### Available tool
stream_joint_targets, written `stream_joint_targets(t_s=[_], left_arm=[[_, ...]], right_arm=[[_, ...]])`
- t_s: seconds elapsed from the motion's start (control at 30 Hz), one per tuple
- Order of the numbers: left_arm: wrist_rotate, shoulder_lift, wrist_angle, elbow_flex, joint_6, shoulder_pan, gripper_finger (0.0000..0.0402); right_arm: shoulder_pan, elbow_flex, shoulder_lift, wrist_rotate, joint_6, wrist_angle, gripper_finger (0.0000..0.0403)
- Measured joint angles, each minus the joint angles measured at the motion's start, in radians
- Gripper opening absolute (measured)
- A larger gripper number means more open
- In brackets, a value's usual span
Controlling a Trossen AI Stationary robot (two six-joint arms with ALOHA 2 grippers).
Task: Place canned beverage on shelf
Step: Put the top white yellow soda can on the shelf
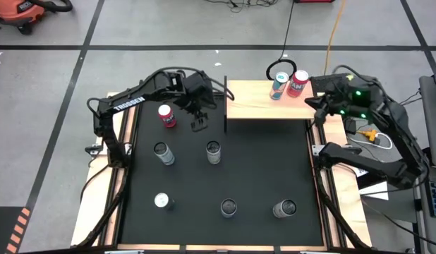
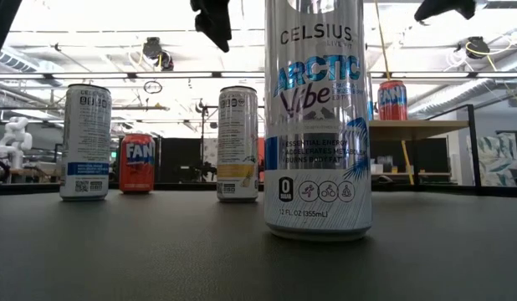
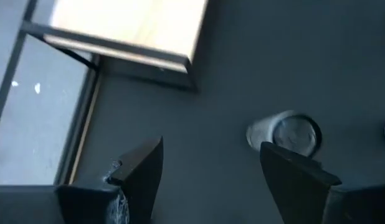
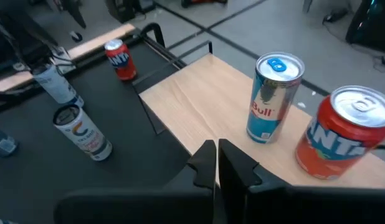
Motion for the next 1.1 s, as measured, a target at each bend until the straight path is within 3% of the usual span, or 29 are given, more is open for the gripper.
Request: stream_joint_targets(t_s=[0.5,1.1], left_arm=[[0.0,0.0,-0.024,0.0,-0.043,-0.102,0.0267],[0.031,0.0,-0.035,0.0,-0.068,-0.104,0.0278]], right_arm=[[0.0,0.0,-0.079,0.004,0.126,0.003,0.0],[0.0,0.0,-0.079,0.004,0.113,0.003,0.0]])
